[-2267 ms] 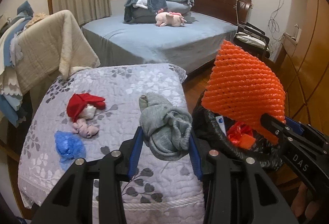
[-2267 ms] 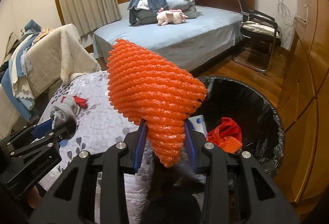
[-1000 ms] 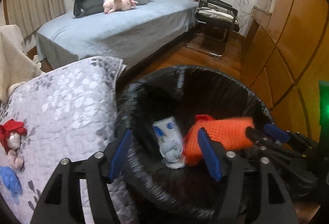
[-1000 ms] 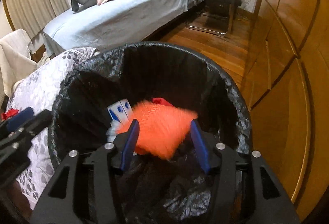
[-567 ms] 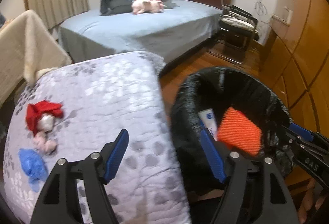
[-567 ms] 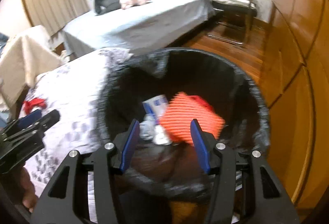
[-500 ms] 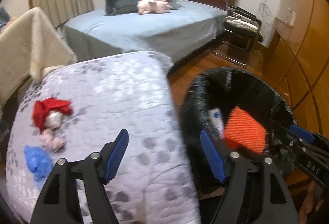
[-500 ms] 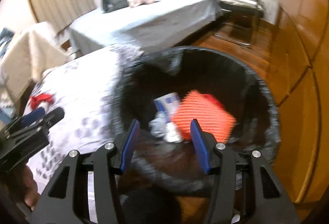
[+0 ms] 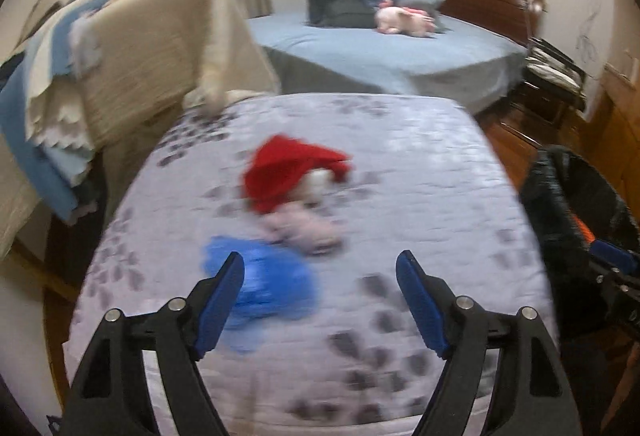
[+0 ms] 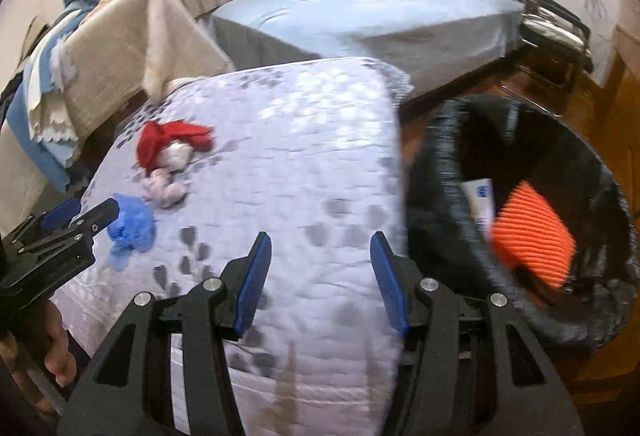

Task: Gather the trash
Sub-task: 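Move both tools back to the bed, left tool over the blue plastic bag, then grasp the blue plastic bag with the left tool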

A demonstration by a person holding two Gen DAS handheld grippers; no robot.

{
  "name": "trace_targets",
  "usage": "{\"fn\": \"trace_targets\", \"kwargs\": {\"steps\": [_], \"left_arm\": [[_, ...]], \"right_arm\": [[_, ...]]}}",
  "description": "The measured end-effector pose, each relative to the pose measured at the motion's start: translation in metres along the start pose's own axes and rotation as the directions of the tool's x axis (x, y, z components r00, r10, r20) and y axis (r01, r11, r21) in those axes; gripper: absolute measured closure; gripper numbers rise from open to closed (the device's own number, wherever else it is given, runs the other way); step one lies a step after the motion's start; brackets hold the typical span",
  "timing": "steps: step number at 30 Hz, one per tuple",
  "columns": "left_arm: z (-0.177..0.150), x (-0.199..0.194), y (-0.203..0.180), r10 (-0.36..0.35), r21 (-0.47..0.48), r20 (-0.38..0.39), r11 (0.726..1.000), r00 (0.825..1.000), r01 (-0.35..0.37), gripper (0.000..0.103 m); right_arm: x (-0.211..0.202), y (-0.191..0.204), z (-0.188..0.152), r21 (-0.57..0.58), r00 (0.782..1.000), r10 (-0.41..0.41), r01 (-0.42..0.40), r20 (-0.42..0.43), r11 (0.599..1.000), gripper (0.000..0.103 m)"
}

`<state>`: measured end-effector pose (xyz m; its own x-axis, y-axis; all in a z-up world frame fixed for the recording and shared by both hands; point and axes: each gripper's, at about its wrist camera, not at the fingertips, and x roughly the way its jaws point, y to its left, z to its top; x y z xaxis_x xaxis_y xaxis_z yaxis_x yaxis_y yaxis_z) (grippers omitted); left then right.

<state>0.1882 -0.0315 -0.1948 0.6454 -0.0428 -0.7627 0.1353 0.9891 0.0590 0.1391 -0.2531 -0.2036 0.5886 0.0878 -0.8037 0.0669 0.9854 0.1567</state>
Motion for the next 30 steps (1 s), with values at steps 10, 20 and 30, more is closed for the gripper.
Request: {"fn": "trace_targets", "kwargs": {"steps": [10, 20, 30], "left_arm": [[-0.018, 0.043, 0.060, 0.003, -0.060, -0.053, 0.998, 0.999, -0.006, 0.025], [-0.023, 0.074, 0.068, -0.032, -0.073, -0.085, 0.997, 0.996, 0.025, 0.025], [-0.029, 0.083, 0.075, -0.082, -0.061, -0.084, 0.995, 0.993, 0.077, 0.055]], "right_arm": [[0.026, 0.062, 0.004, -0.074, 1.000, 0.026, -0.027, -0.014, 0.997, 0.052], [0.052, 0.083, 0.010, -0.097, 0.999, 0.020, -0.023, -0.031, 0.995, 0.052], [0.079, 0.115, 0.016, -0.116, 0.997, 0.073, -0.077, -0.038, 0.990, 0.052]]}}
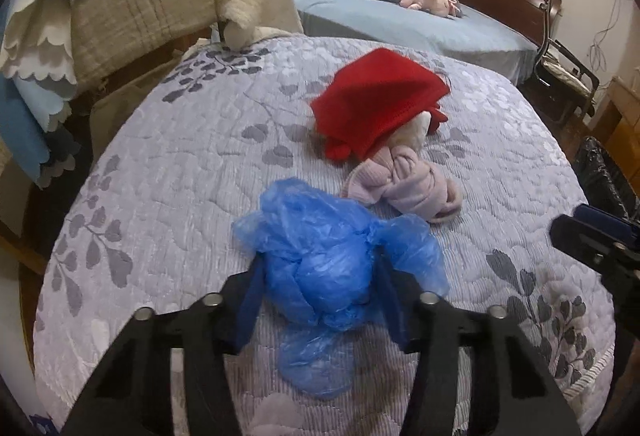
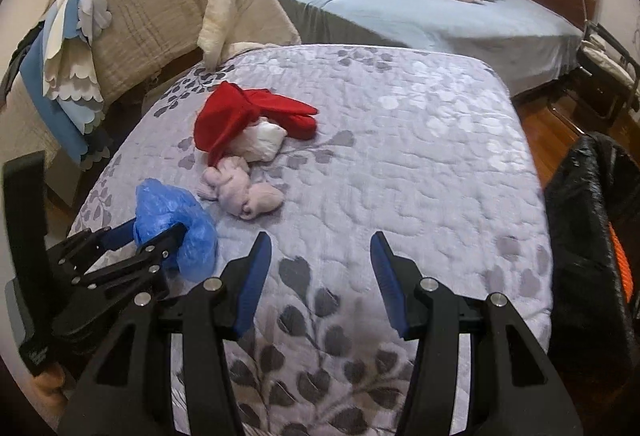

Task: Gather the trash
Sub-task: 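Grasp the blue plastic bag with the left tool, then grasp the pink cloth with the right tool while the left tool holds the blue bag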

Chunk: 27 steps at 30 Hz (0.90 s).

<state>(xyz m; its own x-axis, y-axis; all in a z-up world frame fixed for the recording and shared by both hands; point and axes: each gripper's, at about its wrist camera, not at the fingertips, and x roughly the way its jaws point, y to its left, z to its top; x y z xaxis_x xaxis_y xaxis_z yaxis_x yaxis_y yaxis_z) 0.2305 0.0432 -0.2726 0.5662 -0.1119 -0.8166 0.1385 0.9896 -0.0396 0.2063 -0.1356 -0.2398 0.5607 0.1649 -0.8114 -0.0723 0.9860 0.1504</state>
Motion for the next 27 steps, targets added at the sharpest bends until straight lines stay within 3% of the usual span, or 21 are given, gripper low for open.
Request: {"fn": "trace_targets", "kwargs": {"steps": [9, 20, 24, 27], "left_arm": [[0.016, -0.016, 0.040, 0.038, -0.044, 0.053, 0.998, 0.998, -0.036, 0.059], [0.021, -0.002, 0.071, 0.076, -0.059, 0.045, 0.996, 0.996, -0.073, 0.059], [0.020, 0.000, 0.073, 0.067, -0.070, 0.041, 0.996, 0.997, -0.064, 0.059], [0.021, -0.001, 0.072, 0.064, -0.073, 0.038, 0.995, 0.997, -0.061, 0.059]], "right_arm": [[0.027, 0.035, 0.014, -0.033, 0.998, 0.058, -0.058, 0.007, 0.998, 0.052], [0.062, 0.059, 0.025, -0.066, 0.998, 0.064, -0.064, -0.005, 0.996, 0.052], [0.072, 0.058, 0.025, -0.073, 0.998, 0.063, -0.065, -0.027, 0.995, 0.068], [0.071, 0.055, 0.025, -0.072, 0.996, 0.082, -0.083, -0.029, 0.994, 0.073]]}}
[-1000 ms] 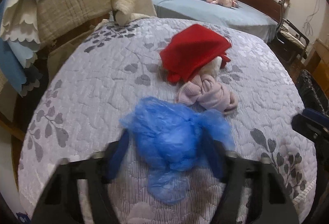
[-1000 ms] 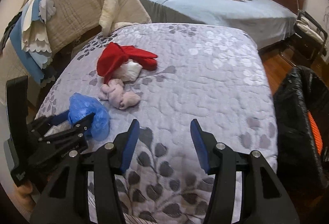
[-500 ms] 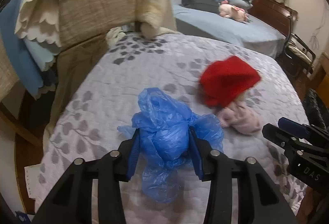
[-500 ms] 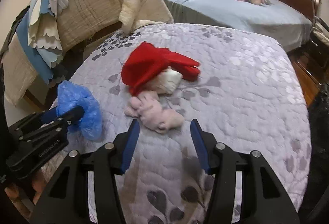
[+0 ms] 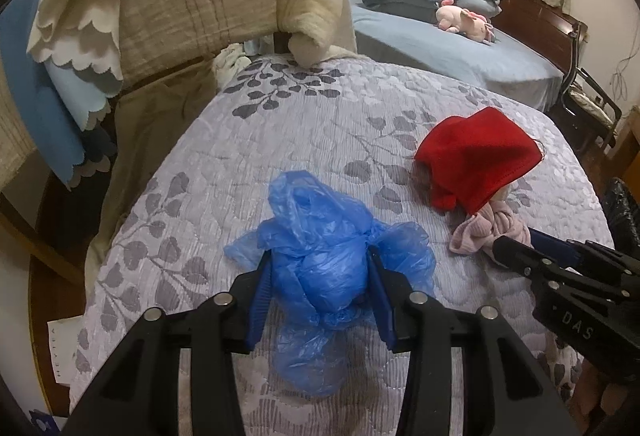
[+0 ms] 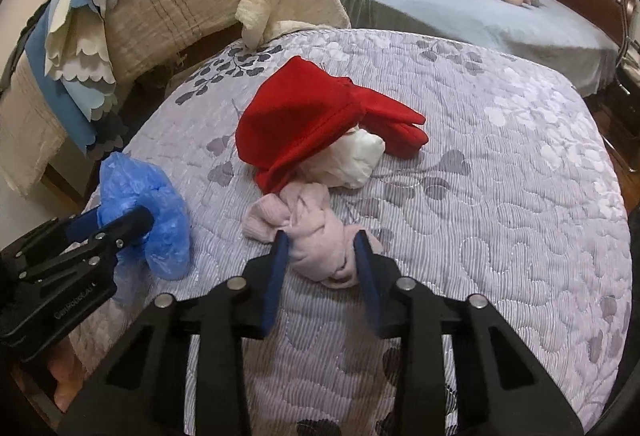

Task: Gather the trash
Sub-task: 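Grasp the pink cloth with the right tool while the left tool holds the blue bag, then carry the blue bag and pink cloth in both tools over the bin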

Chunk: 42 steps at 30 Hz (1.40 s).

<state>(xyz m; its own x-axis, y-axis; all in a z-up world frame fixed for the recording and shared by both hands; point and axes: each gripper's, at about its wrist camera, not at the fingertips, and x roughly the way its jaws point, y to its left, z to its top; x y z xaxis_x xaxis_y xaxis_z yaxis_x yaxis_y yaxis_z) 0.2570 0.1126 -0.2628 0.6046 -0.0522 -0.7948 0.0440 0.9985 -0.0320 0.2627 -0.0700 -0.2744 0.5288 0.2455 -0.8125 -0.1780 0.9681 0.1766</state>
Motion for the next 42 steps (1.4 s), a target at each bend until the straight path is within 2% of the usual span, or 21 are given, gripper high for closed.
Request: {"fn": "trace_targets", "kwargs": {"steps": [8, 20, 31, 42], "left_arm": [[0.000, -0.009, -0.014, 0.002, 0.006, -0.001, 1.000, 1.000, -0.002, 0.059], [-0.010, -0.058, -0.050, 0.004, 0.008, 0.017, 1.000, 1.000, -0.004, 0.059], [-0.017, -0.110, -0.103, -0.020, 0.046, 0.051, 0.999, 0.998, 0.018, 0.059], [-0.019, -0.142, -0.150, -0.054, 0.044, 0.053, 0.998, 0.997, 0.051, 0.059]], "right_arm": [[-0.026, -0.006, -0.004, 0.009, 1.000, 0.025, -0.025, 0.010, 1.000, 0.075], [-0.095, -0.028, -0.024, 0.040, 0.999, 0.018, -0.020, 0.046, 0.999, 0.075], [-0.165, -0.063, -0.040, 0.083, 0.993, -0.042, 0.033, 0.110, 0.996, 0.075], [-0.217, -0.104, -0.059, 0.150, 0.982, -0.106, 0.083, 0.154, 0.985, 0.075]]}}
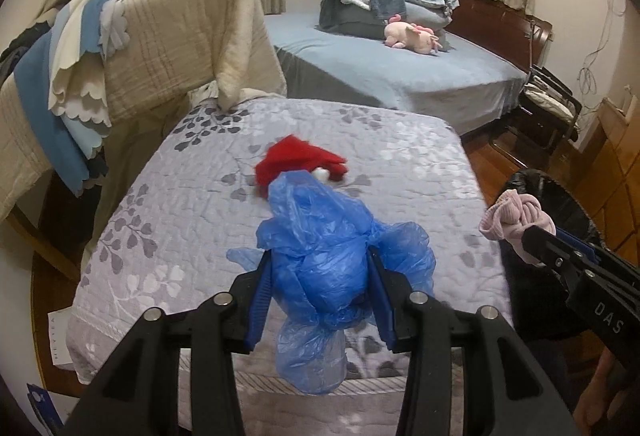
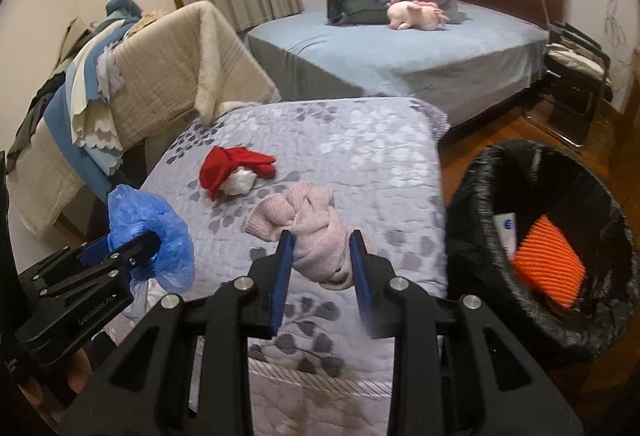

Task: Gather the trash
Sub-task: 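Carry the blue bag and pink cloth in both tools over the bin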

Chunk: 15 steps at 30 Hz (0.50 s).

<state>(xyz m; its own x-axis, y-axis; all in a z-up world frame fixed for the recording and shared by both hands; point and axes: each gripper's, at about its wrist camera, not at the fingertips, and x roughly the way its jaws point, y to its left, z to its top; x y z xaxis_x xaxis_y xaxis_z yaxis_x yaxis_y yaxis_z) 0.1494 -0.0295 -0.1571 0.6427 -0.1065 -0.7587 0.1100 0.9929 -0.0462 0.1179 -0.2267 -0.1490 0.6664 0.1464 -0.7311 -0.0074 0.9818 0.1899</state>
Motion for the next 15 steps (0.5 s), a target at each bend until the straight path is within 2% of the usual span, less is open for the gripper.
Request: {"fn": "trace_targets", "kwargs": {"steps": [15], "left_arm": [[-0.003, -0.019, -0.092, -0.059, 0.054, -0.012, 0.997, 0.998, 0.059, 0.059]], "right_arm": [[-0.050, -0.073, -0.008, 0.066, 0.996, -0.082, 0.079, 0.035, 0.995, 0.075]]}}
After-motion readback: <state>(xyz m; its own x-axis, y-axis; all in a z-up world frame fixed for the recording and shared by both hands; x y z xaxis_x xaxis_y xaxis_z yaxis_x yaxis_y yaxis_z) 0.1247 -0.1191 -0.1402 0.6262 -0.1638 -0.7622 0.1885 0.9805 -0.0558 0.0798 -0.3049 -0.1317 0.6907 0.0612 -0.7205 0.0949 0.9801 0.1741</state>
